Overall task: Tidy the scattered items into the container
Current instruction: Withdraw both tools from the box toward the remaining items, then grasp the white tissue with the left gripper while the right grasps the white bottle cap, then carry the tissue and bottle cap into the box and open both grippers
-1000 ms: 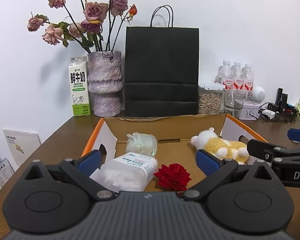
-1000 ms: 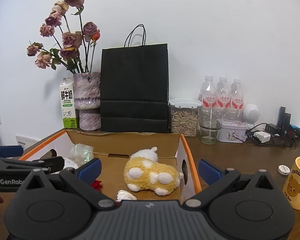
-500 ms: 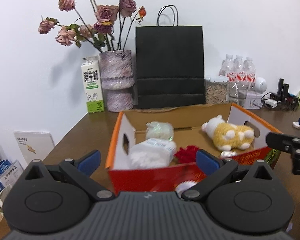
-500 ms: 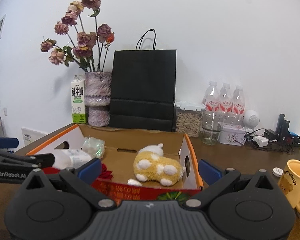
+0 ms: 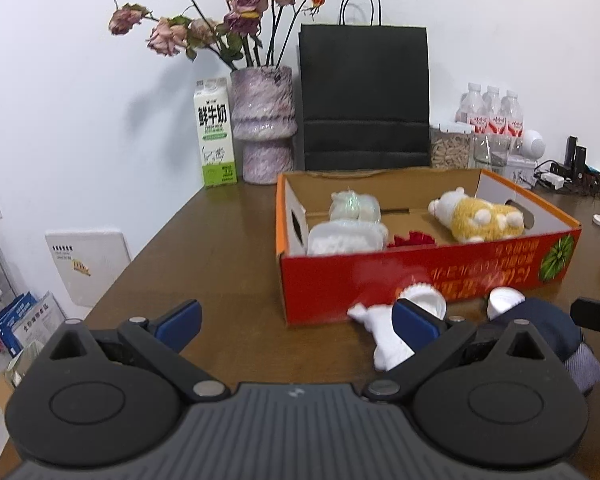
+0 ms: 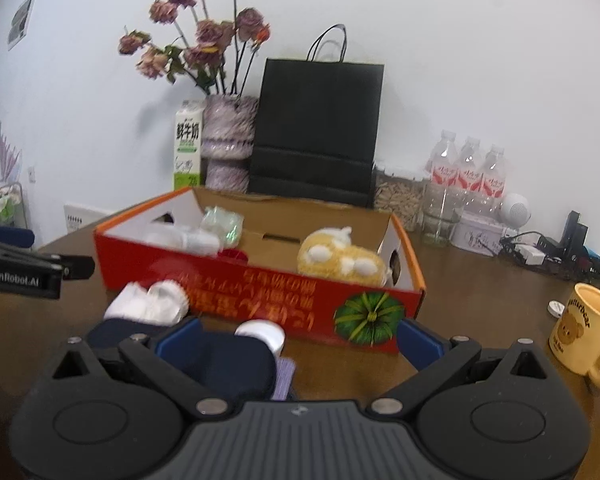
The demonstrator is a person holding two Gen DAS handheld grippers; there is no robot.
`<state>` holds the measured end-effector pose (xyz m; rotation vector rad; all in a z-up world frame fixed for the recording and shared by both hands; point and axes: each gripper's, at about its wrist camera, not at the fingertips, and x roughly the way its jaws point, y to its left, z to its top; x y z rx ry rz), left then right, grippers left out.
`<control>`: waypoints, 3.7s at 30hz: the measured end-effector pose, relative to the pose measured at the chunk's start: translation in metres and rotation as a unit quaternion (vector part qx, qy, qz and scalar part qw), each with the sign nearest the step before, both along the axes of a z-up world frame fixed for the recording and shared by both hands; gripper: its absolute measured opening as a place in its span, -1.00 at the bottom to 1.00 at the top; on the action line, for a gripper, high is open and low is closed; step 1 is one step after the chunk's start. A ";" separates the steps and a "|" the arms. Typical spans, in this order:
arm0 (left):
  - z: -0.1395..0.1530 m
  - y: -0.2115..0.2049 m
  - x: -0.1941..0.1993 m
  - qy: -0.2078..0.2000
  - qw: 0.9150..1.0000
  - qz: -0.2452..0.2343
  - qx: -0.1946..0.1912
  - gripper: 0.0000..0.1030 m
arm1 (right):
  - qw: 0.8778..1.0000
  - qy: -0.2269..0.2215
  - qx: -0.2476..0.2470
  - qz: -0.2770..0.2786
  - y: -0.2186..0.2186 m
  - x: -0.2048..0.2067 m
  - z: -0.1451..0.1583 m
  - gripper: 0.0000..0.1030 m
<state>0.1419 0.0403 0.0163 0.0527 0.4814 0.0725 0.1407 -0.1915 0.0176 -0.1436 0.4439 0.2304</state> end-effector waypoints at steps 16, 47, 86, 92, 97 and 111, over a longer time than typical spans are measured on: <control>0.002 -0.006 0.002 0.007 1.000 -0.025 0.001 1.00 | 1.000 0.013 -0.004 0.000 0.002 0.002 0.000 1.00; -0.018 -0.013 0.114 0.265 0.960 -0.063 -0.069 0.97 | 0.962 0.274 -0.001 -0.016 0.025 0.137 -0.005 0.56; 0.016 -0.011 0.083 0.235 0.959 -0.125 -0.094 -0.67 | 0.966 0.252 0.049 0.001 0.015 0.114 0.025 -0.24; 0.035 -0.007 0.071 0.200 0.965 -0.137 -0.097 -0.69 | 0.970 0.237 0.061 0.017 0.012 0.103 0.035 -0.24; 0.055 -0.009 0.063 0.155 0.972 -0.147 -0.093 -0.69 | 0.975 0.205 0.082 0.030 0.007 0.091 0.048 -0.24; 0.056 -0.031 0.081 0.025 0.983 -0.111 -0.145 -0.68 | 0.990 0.036 0.133 0.014 0.003 0.096 0.052 -0.24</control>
